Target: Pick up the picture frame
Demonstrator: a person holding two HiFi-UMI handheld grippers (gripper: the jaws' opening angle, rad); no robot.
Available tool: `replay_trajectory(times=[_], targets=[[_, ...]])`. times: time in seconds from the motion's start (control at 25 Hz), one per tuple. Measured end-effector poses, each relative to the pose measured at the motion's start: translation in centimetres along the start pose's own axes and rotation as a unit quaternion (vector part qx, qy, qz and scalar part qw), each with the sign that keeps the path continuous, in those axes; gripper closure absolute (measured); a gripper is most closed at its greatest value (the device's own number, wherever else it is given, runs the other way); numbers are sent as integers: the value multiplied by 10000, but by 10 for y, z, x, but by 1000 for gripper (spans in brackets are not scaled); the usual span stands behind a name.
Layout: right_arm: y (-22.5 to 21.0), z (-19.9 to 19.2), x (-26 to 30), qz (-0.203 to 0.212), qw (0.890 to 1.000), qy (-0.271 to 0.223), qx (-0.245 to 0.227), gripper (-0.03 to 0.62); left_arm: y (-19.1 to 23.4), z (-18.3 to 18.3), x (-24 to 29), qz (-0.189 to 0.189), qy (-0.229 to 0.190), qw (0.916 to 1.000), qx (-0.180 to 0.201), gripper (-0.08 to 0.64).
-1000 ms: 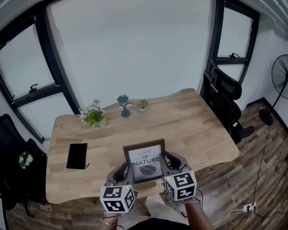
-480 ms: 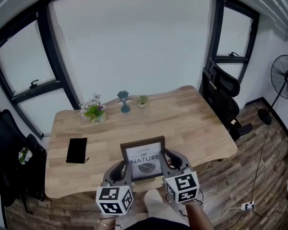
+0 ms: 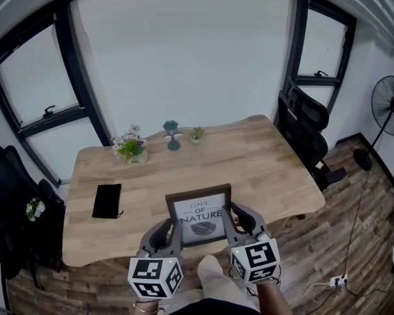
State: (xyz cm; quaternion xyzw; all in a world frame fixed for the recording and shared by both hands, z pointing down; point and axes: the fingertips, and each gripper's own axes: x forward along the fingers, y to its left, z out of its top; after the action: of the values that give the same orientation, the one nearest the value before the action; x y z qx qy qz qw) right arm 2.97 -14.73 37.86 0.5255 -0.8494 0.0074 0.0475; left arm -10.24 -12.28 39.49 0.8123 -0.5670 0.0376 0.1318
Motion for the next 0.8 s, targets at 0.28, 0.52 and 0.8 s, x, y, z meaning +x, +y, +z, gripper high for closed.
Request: replay_trajectory(times=[0.28, 0.52, 0.8], targets=[[8, 11, -9, -64, 9999, -154, -23, 522, -1, 9, -13, -3, -112, 9999, 94, 494], [12, 20, -14, -96, 9997, -226, -80, 522, -2, 16, -18, -18, -186, 9998, 108, 494], [13, 25, -16, -137, 9995, -238, -155, 522, -3, 19, -21, -46, -232, 9997, 67, 494]])
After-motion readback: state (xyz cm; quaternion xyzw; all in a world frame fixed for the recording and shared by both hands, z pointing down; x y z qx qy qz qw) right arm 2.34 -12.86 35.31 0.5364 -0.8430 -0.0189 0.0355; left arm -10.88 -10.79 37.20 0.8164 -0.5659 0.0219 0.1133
